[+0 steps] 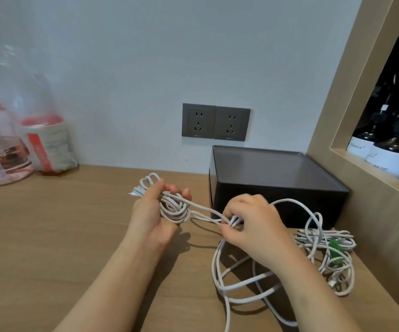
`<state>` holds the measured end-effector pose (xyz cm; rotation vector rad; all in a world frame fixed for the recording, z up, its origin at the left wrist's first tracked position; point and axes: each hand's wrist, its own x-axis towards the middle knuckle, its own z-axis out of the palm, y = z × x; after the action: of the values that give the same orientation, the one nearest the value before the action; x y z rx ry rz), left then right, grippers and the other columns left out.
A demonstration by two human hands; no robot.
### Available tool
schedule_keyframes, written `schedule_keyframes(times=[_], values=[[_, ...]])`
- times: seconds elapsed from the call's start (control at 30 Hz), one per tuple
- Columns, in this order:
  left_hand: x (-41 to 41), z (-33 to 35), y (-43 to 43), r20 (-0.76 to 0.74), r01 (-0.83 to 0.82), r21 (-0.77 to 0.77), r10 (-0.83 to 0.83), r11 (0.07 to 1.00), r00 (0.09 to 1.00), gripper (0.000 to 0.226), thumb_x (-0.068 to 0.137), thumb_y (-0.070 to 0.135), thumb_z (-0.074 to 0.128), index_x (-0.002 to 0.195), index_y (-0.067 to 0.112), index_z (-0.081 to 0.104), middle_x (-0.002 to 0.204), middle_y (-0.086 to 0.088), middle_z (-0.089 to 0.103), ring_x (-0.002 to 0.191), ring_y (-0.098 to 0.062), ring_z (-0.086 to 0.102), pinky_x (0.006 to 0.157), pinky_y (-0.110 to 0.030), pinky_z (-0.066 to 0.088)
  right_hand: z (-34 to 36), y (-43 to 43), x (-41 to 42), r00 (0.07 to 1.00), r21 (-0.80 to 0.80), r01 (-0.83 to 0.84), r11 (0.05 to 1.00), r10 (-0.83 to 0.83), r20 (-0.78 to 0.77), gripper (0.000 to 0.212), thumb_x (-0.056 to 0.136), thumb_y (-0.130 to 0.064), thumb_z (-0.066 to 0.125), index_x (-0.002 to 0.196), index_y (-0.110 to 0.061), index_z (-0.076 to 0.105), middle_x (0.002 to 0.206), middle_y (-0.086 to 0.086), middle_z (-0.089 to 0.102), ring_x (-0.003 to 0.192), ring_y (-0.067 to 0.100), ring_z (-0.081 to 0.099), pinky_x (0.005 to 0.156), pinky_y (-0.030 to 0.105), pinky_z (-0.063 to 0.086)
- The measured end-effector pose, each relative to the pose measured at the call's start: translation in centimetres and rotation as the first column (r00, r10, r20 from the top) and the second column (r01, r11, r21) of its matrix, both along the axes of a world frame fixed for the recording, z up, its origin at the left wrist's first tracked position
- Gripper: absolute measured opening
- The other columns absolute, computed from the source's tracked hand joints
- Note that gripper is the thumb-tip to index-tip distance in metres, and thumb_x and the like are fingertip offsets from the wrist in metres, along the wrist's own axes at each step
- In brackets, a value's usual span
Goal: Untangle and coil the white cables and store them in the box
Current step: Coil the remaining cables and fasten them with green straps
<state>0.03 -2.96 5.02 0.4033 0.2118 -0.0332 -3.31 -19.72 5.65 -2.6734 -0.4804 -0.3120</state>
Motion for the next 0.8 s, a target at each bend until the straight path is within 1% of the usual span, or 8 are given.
schedule_keyframes(times=[0.1,0.23,0.33,0.4,0.47,0.53,0.7,0.8], values=[[-0.4,0.3,-0.3,0.036,0.116,-0.125,-0.112,0.985,0.993,0.034,0.098,0.018,0.043,0.065,0.009,0.044,0.048,-0.001,0.046,0.035,-0.012,0.049,0.04,-0.018,0.047,-0.1,-0.7,0.3,0.992,0.114,0.117,0.987,-0.122,0.036,0.021,0.081,-0.041,0.066,0.095,-0.034,0.051,0.108,-0.018,0.045,0.105,0.006,0.038,0.084,0.022,0.037],[-1.0,0.6,-0.4,0.065,0.22,-0.156,-0.212,0.963,0.975,0.028,0.094,0.022,0.047,0.068,0.011,0.046,0.044,0.004,0.039,0.031,-0.005,0.041,0.033,-0.013,0.039,0.2,-0.9,0.2,0.975,0.251,0.199,0.947,-0.217,0.044,0.055,0.077,-0.045,0.07,0.122,-0.035,0.041,0.105,-0.016,0.043,0.104,0.007,0.045,0.078,0.024,0.043],[-1.1,1.0,-0.2,0.096,0.18,-0.011,-0.178,0.984,0.979,0.026,0.09,0.023,0.053,0.066,0.012,0.048,0.044,0.006,0.036,0.029,-0.003,0.036,0.03,-0.013,0.035,0.2,-1.0,0.2,0.979,0.369,0.187,0.91,-0.204,0.009,0.054,0.075,-0.04,0.074,0.12,-0.03,0.046,0.102,-0.016,0.05,0.092,0.002,0.053,0.07,0.011,0.042],[-1.3,1.0,0.0,0.175,0.066,0.319,-0.127,0.946,0.976,0.015,0.079,0.016,0.062,0.073,0.013,0.049,0.049,0.004,0.035,0.031,-0.004,0.033,0.031,-0.015,0.033,0.1,-1.0,0.2,0.986,0.416,0.121,0.901,-0.156,0.051,0.036,0.075,-0.034,0.076,0.102,-0.034,0.053,0.093,-0.019,0.055,0.085,-0.004,0.055,0.062,0.004,0.041],[-1.6,0.7,0.2,0.269,-0.097,0.717,-0.146,0.69,0.952,0.027,0.072,0.008,0.074,0.083,0.013,0.05,0.052,0.004,0.04,0.036,-0.007,0.036,0.035,-0.019,0.036,0.1,-0.8,0.0,0.993,0.439,0.036,0.898,-0.083,0.088,0.029,0.075,-0.027,0.076,0.09,-0.039,0.055,0.091,-0.022,0.057,0.087,-0.005,0.056,0.067,0.005,0.043],[-2.1,0.6,0.1,0.278,-0.136,0.886,-0.272,0.443,0.921,0.042,0.06,0.016,0.087,0.084,0.017,0.052,0.054,0.008,0.048,0.042,-0.007,0.045,0.041,-0.024,0.041,0.0,-0.6,0.1,0.99,0.404,-0.011,0.915,-0.046,0.133,0.025,0.076,-0.023,0.074,0.089,-0.037,0.059,0.092,-0.027,0.055,0.089,-0.004,0.055,0.073,0.005,0.043],[-2.8,0.4,-0.8,0.181,-0.169,0.983,-0.51,0.07,0.841,0.036,0.068,0.011,0.082,0.091,0.023,0.056,0.069,0.011,0.064,0.056,0.001,0.059,0.051,-0.015,0.046,-0.2,-0.7,0.2,0.986,0.321,-0.023,0.947,-0.032,0.165,0.036,0.077,-0.023,0.074,0.111,-0.026,0.064,0.1,-0.021,0.056,0.094,-0.003,0.054,0.081,0.007,0.042],[-2.8,0.2,-1.0,0.171,-0.191,0.981,-0.534,0.019,0.828,0.026,0.076,0.006,0.073,0.088,0.024,0.059,0.07,0.008,0.063,0.056,0.0,0.058,0.052,-0.016,0.047,-0.1,-0.9,-0.1,0.994,0.326,-0.079,0.942,0.051,0.094,0.03,0.079,-0.025,0.071,0.107,-0.032,0.063,0.108,-0.021,0.057,0.101,-0.004,0.052,0.089,0.013,0.045]])
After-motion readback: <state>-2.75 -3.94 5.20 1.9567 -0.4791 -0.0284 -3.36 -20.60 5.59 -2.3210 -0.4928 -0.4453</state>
